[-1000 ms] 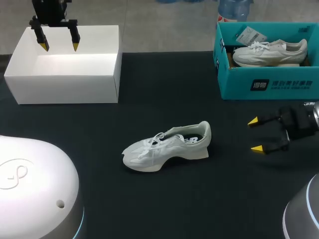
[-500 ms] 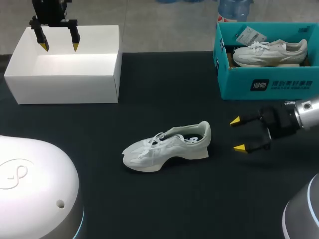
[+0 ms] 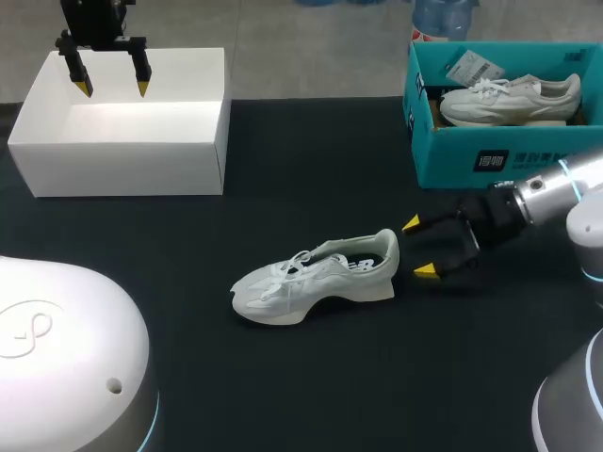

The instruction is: Take the shoe out of the shoebox, open the shoe tongue, remove and reinsert the insole, then place the shoe into the shoebox

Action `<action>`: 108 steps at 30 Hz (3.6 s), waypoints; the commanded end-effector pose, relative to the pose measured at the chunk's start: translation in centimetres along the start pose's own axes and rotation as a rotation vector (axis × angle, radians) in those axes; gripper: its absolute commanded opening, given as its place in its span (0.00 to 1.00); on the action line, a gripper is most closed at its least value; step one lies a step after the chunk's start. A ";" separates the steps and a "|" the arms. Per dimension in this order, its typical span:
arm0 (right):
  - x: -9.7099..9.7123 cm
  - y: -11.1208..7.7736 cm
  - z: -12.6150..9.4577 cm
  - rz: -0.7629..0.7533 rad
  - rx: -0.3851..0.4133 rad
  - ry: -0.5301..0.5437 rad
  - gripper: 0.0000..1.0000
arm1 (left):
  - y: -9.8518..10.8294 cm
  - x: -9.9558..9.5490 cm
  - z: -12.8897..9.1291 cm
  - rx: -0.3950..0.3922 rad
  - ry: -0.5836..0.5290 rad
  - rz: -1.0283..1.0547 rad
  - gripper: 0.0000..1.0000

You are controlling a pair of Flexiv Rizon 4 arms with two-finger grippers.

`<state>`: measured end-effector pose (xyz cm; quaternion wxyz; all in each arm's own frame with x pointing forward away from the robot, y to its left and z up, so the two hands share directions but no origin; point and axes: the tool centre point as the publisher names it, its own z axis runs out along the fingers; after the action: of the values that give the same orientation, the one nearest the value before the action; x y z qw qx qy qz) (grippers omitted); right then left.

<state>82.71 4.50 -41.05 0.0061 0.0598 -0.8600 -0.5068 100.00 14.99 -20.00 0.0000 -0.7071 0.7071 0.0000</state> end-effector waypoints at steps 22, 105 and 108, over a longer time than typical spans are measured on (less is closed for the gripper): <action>1.4 2.3 3.7 0.091 -0.019 0.058 1.00 | 0.0 0.0 0.0 0.000 0.000 0.000 1.00; 6.0 2.1 5.9 0.233 -0.025 -0.144 0.00 | 0.0 0.0 0.0 0.000 0.000 0.000 1.00; 6.0 2.1 5.9 0.233 -0.025 -0.144 0.00 | 0.0 0.0 0.0 0.000 0.000 0.000 1.00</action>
<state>75.95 9.78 -42.42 0.0021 -0.0774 -0.8515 -0.5186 100.00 14.99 -20.00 0.0000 -0.7070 0.7072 0.0000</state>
